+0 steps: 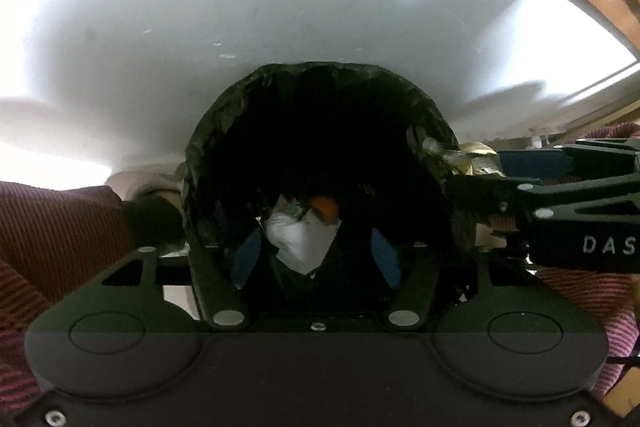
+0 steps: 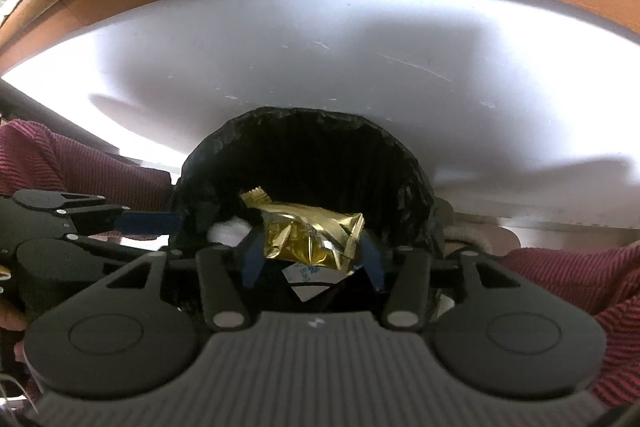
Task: Collect trash
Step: 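Lower both items into the black bin and open both tools, then raise both tools back toward the trash pile on the bed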
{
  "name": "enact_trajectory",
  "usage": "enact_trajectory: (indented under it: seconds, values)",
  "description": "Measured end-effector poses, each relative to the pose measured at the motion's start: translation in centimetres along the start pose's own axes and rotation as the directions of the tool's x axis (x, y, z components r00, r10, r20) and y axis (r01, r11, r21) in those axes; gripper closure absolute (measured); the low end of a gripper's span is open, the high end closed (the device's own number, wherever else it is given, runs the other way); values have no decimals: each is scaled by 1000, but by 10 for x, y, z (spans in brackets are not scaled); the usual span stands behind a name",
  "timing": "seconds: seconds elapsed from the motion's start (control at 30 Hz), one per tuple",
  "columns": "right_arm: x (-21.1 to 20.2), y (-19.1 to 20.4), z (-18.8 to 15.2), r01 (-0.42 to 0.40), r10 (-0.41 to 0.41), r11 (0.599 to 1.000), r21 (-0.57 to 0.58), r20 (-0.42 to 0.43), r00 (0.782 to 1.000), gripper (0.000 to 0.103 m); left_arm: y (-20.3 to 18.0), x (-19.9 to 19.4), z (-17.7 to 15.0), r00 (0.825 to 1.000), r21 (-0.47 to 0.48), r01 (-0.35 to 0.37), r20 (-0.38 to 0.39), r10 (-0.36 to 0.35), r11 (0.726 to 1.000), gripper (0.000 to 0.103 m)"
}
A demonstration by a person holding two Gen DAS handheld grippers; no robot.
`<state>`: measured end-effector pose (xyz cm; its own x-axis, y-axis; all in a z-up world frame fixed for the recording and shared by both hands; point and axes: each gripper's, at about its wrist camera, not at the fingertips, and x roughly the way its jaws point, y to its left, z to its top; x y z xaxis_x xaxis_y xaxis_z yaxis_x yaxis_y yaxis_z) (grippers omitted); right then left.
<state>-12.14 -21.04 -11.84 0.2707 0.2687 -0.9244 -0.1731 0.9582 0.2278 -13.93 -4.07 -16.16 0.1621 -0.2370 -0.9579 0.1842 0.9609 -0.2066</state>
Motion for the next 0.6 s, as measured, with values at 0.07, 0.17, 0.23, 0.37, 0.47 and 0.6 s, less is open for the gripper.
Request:
enact_trajectory:
  seconds: [0.07,0.17,0.23,0.37,0.47,0.6]
  values:
    - [0,0,0,1,-1,1000,-2,-1,1000,32,-1,0,0,1000,0,-9,-3,9,1000,31]
    - [0,0,0,5,-5,1000,2,-1,1000,28,0,0,-1,1000,4,-15,0,15,1000,27]
    - [0,1,0,9,-9,1000,7,-1,1000,27,0,1,-1,1000,5,-20,0,20,1000,26]
    - [-1,0,1,9,-9,1000,11,0,1000,25,-2,-2,-2,1000,16,-25,12,25,1000,25]
    - [-5,0,2,3,-3,1000,5,9,1000,24,-4,-11,-2,998,33,-35,46,33,999,25]
    - [-26,5,7,-18,20,999,-51,55,998,20,-12,-42,-3,985,110,-51,168,32,993,23]
